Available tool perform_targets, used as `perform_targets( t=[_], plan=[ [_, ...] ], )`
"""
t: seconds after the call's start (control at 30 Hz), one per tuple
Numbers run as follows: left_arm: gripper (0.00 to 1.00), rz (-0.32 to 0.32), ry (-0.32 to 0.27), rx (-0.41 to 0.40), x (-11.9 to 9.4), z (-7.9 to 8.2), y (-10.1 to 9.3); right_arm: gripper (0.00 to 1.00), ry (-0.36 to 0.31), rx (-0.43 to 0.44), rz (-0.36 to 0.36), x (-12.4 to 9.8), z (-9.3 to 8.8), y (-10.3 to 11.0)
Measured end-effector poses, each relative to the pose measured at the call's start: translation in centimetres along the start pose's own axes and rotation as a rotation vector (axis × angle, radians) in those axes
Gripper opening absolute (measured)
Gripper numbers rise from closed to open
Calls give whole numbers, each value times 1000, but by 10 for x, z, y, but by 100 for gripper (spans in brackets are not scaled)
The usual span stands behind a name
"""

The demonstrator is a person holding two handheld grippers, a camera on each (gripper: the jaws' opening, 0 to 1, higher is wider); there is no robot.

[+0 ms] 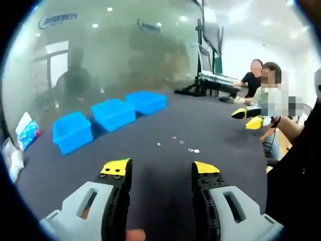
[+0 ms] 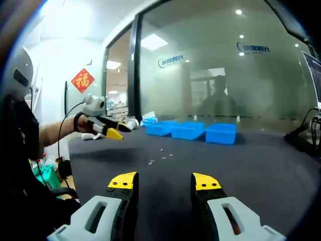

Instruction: Sort the screws, nuts, and washers into the corresponding bins

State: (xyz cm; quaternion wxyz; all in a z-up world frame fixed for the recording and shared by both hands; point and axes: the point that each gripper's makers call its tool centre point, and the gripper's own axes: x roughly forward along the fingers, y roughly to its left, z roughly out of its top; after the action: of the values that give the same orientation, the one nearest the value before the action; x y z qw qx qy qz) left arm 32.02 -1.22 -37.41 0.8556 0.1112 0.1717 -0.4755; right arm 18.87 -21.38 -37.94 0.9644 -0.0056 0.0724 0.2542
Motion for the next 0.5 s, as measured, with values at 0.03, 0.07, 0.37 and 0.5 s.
perform_targets(
  t=[0.03,0.07,0.37,0.5],
  plan=[
    [47,-8,11,6,9,3,1,38,1,0,0,0,0,0],
    [47,-26,30,11,16,2,0,38,2,1,2,0,-1,0],
    [46,-92,111,20,57,6,-6,38,6,5,1,1,-4,-2],
    [45,-102,130,35,68,9,-7,38,5,11,2,1,-5,-3]
  ],
)
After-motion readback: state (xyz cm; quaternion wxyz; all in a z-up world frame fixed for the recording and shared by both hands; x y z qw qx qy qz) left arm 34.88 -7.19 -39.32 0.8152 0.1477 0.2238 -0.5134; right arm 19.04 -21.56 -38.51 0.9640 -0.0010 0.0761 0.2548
